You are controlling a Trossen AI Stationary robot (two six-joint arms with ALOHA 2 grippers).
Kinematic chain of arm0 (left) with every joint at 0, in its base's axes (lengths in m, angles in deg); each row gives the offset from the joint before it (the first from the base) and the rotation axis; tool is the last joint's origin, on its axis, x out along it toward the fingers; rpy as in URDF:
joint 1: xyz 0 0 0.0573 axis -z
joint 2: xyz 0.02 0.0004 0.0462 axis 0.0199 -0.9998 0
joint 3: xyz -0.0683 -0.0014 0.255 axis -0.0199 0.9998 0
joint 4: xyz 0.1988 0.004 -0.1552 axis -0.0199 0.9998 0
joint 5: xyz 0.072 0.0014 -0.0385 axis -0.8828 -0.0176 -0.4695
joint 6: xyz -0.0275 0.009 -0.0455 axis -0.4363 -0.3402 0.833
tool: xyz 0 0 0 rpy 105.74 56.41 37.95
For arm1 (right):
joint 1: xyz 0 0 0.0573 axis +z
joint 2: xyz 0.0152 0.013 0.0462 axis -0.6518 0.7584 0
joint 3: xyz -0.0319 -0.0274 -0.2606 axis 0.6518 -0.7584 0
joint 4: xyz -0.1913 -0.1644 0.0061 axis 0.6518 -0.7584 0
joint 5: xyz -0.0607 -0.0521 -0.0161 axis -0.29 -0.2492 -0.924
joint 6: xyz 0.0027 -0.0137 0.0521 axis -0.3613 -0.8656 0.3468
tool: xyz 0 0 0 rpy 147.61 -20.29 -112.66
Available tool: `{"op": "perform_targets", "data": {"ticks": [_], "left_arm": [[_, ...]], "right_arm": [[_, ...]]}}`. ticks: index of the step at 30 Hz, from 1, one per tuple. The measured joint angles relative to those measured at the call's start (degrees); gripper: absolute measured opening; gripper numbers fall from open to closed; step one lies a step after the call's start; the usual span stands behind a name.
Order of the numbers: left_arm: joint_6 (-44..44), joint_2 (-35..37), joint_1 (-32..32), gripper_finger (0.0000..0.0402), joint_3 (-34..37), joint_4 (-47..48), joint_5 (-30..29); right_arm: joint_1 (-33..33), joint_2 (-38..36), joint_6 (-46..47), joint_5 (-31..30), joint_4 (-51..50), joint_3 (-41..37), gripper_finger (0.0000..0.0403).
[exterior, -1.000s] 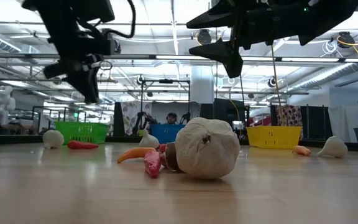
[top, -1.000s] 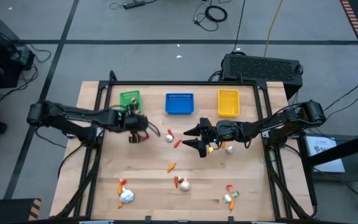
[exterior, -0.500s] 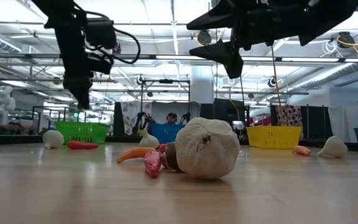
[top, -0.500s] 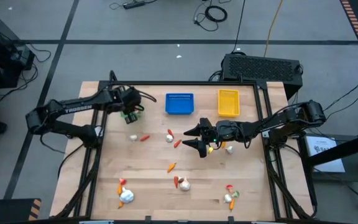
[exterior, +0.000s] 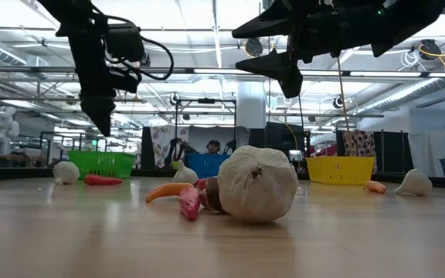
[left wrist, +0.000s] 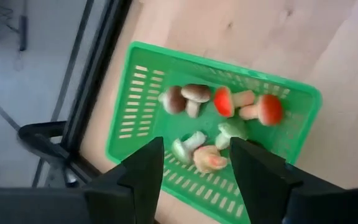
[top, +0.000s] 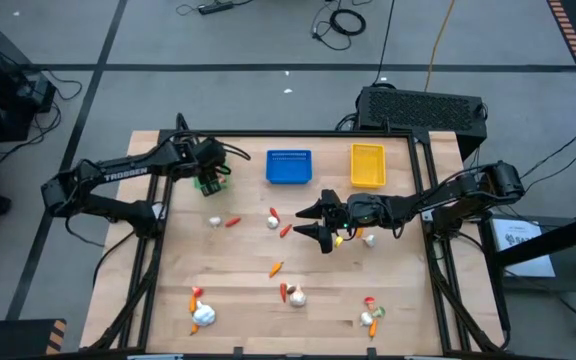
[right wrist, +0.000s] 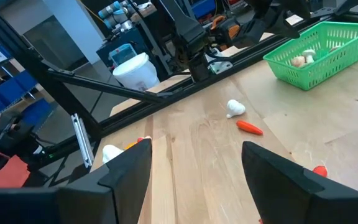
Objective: Sort produce into baskets
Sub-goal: Put the brown mushroom into the green bin
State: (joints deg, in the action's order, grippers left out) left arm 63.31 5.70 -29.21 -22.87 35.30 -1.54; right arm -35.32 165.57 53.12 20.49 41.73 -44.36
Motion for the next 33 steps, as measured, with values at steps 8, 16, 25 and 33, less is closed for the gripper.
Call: {"op": "perform_targets", "data": {"ticks": [8, 16, 25, 33], "left_arm": [[6.5, 1.8, 5.0, 0.0192, 0.0, 3.5, 34.4], [19.8, 5.3, 28.4, 0.0191, 0.0, 3.0, 44.4], [33.7, 5.1, 55.0, 0.0191, 0.0, -7.6, 32.0], [22.8, 0.2, 64.1, 0.0191, 1.5, -29.9, 16.5]], "right_arm": [[-0.1, 0.0, -0.2, 0.0, -0.1, 0.0, 0.0240], [0.4, 0.0, 0.7, 0.0, -0.8, 0.0, 0.0240], [2.2, 0.0, 2.3, 0.0, -2.4, 0.0, 0.0240], [2.3, 0.0, 3.0, -0.2, -2.6, 0.0, 0.0240]]}}
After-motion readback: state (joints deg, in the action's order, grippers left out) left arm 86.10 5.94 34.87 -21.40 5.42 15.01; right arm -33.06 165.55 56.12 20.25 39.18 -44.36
